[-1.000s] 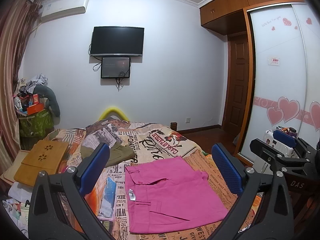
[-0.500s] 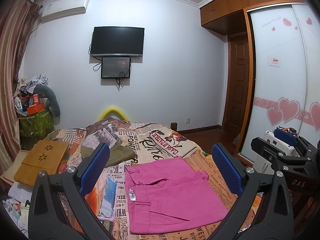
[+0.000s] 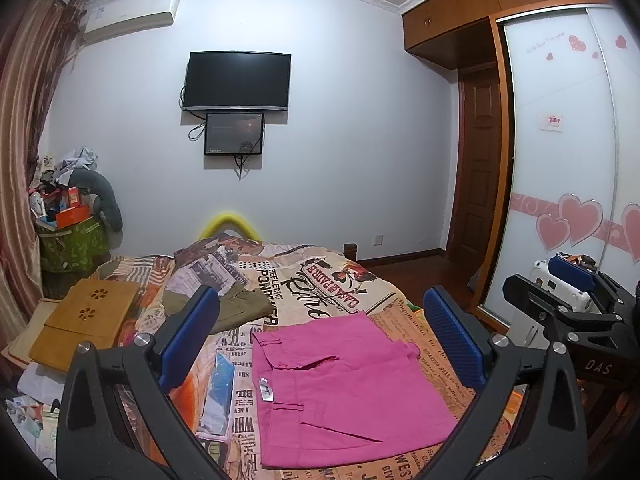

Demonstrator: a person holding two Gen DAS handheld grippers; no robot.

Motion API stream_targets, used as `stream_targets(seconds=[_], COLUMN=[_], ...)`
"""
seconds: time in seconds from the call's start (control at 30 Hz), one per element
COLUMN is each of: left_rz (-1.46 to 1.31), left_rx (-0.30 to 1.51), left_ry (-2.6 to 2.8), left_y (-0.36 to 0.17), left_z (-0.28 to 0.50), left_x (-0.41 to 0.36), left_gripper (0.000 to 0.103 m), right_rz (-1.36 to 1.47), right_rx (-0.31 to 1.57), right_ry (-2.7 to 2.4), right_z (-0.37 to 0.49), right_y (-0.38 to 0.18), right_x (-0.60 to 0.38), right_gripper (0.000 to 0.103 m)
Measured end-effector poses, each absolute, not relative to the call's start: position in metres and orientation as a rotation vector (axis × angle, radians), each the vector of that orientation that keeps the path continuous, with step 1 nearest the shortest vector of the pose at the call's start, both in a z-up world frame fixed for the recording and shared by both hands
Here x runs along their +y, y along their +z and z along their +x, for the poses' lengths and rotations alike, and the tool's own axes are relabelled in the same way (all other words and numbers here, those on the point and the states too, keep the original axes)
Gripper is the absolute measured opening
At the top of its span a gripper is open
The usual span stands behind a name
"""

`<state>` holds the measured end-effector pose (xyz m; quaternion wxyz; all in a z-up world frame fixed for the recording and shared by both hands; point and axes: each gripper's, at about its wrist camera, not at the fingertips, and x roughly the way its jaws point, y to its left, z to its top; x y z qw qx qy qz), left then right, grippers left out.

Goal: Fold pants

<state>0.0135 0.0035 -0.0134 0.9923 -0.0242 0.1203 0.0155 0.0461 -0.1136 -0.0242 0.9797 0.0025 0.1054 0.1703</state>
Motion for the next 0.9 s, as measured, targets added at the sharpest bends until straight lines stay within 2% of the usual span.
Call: stream_targets(seconds=[0.4, 0.9], left_rz=[-0.08, -0.101], left_rx=[0.337, 0.618], left_ry=[0.045, 0.202], left_y=[-0.037, -0.132], left_z=[0.052, 0.156], left_x=[0.016, 0.075], left_gripper=[0.103, 0.103], right_rz=[0.004, 0.028], right_rx=[0.296, 0.535], right_ry=[0.327, 0.249], right_z=[0.076, 0.16], right_y=[-0.043, -0.108], right_x=[-0.114, -0.121], right_gripper=[0.103, 0.103])
